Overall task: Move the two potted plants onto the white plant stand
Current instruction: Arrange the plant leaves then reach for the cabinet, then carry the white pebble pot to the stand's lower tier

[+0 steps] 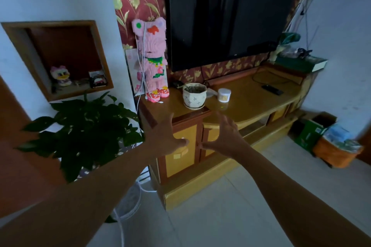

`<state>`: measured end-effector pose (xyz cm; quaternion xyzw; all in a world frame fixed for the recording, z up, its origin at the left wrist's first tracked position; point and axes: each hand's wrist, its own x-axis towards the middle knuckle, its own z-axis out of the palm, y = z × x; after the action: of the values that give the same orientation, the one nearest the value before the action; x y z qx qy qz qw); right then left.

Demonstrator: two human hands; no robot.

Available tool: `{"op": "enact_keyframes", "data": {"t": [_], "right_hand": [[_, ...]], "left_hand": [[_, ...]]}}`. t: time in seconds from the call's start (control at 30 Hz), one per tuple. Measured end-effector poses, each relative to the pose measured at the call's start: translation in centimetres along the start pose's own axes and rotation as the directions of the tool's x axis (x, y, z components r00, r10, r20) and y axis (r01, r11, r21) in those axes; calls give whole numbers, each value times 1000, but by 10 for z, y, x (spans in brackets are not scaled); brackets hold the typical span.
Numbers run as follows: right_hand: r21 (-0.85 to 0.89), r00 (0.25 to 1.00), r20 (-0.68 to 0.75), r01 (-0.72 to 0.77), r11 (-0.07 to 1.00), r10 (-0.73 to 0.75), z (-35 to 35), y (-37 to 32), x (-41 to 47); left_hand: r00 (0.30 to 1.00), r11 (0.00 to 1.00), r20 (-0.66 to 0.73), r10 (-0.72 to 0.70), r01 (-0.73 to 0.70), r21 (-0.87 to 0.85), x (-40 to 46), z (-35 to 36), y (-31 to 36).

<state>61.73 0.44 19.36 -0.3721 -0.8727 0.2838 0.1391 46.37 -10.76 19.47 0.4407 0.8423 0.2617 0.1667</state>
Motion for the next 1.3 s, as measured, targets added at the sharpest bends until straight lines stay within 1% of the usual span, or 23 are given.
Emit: {"op": "enact_keyframes", "data": {"t": [0.13, 0.23, 0.43, 0.57, 0.67, 0.73, 0.8, 0.87, 0.93, 1.0, 1.07, 1.13, 1.2, 1.3], "right_hand": [[-4, 1000, -1, 25, 1000, -25, -14, 25, 51], [-1, 999, 3, 37, 999, -37, -20, 43, 94], [-4, 997, 61, 58, 998, -57, -35, 75, 179], [38, 990, 64, 121, 992, -124, -42, 94, 229], [64, 985, 83, 148, 987, -153, -42, 108, 270], [80, 971, 124, 198, 977, -207, -41, 119, 301], [138, 939, 156, 286, 948, -306, -38, 132, 331], [186, 913, 187, 330, 926, -363, -35, 143, 358], [157, 899, 232, 342, 927, -371, -29, 155, 383], [122, 889, 241, 371, 921, -390, -19, 165, 405], [106, 881, 251, 387, 916, -402, -9, 176, 424], [159, 862, 289, 386, 909, -416, 2, 184, 435], [220, 852, 312, 366, 904, -421, 13, 191, 445], [194, 858, 320, 356, 914, -402, 29, 204, 455]], "left_hand": [[1000, 998, -2, -1, 1, -63, 48, 14, 14], [999, 993, -49, -7, 1, -122, 92, 24, 18], [991, 974, -134, 20, -50, -222, 183, 46, 27], [992, 963, -120, -32, -2, -270, 236, 58, 28], [983, 943, -180, -41, -22, -333, 269, 69, 27], [978, 934, -202, -51, -25, -356, 291, 77, 29], [972, 935, -219, -81, -1, -354, 310, 88, 29], [955, 938, -272, -121, 21, -346, 324, 100, 28], [938, 946, -326, -115, 4, -323, 339, 110, 31], [926, 948, -362, -108, -14, -318, 354, 121, 32], [907, 938, -396, -146, -1, -348, 367, 133, 32], [887, 914, -420, -190, 4, -405, 376, 143, 30], [881, 906, -424, -208, 9, -424, 385, 150, 25], [874, 903, -441, -204, -6, -430, 399, 159, 14]]}}
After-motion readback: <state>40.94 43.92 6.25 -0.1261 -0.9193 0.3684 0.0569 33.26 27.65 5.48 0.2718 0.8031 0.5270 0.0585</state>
